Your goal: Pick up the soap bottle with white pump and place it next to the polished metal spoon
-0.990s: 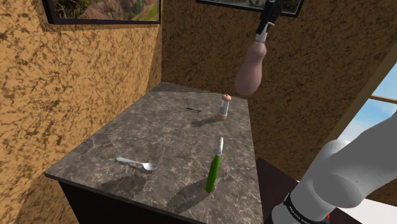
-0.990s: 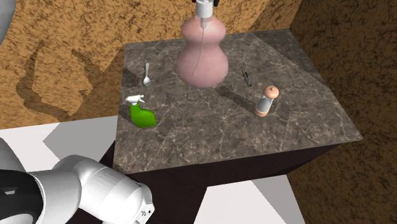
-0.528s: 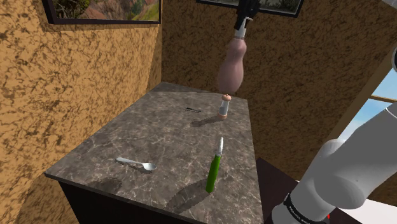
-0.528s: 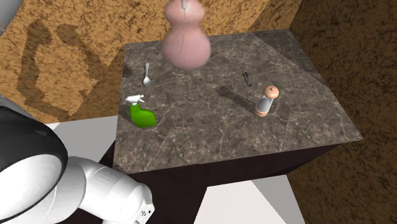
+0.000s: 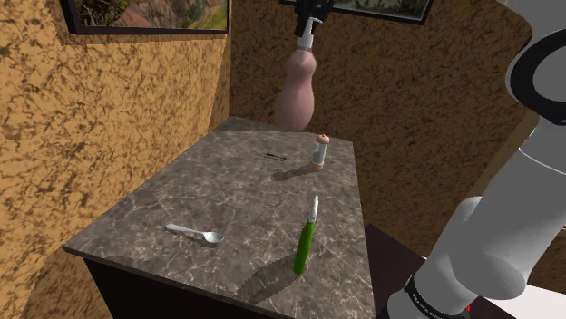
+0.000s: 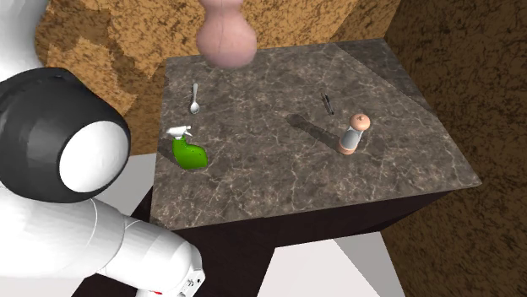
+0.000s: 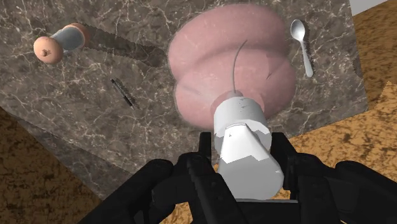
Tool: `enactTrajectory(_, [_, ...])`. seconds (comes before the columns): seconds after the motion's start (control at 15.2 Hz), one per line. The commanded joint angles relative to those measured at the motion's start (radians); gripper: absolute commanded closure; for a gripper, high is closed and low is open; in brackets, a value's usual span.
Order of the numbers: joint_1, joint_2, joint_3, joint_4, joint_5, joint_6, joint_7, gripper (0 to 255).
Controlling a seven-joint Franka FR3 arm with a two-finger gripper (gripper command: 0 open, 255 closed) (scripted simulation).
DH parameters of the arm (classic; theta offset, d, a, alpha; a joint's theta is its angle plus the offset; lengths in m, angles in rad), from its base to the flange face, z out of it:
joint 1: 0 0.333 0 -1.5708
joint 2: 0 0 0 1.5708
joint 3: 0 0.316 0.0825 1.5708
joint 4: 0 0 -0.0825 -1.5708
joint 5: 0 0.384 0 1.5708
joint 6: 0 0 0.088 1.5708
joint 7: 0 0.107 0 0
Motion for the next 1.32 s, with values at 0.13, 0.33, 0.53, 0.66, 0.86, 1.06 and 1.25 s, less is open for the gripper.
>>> enactTrajectory(0.13, [0.042, 0.125, 0.044, 0.162, -0.017, -0.033, 0.083, 255])
enactTrajectory(0.33, [0.079, 0.266, 0.07, 0.363, -0.038, -0.093, 0.137, 255])
enactTrajectory(0.53, [0.087, 0.247, 0.072, 0.3, -0.04, -0.049, 0.148, 255])
enactTrajectory(0.66, [0.086, 0.204, 0.072, 0.204, -0.039, 0.004, 0.148, 255])
enactTrajectory(0.86, [0.085, 0.155, 0.072, 0.087, -0.038, 0.071, 0.148, 255])
enactTrajectory(1.06, [0.084, 0.116, 0.072, -0.011, -0.037, 0.131, 0.148, 255])
enactTrajectory(1.25, [0.084, 0.085, 0.071, -0.097, -0.036, 0.185, 0.148, 255])
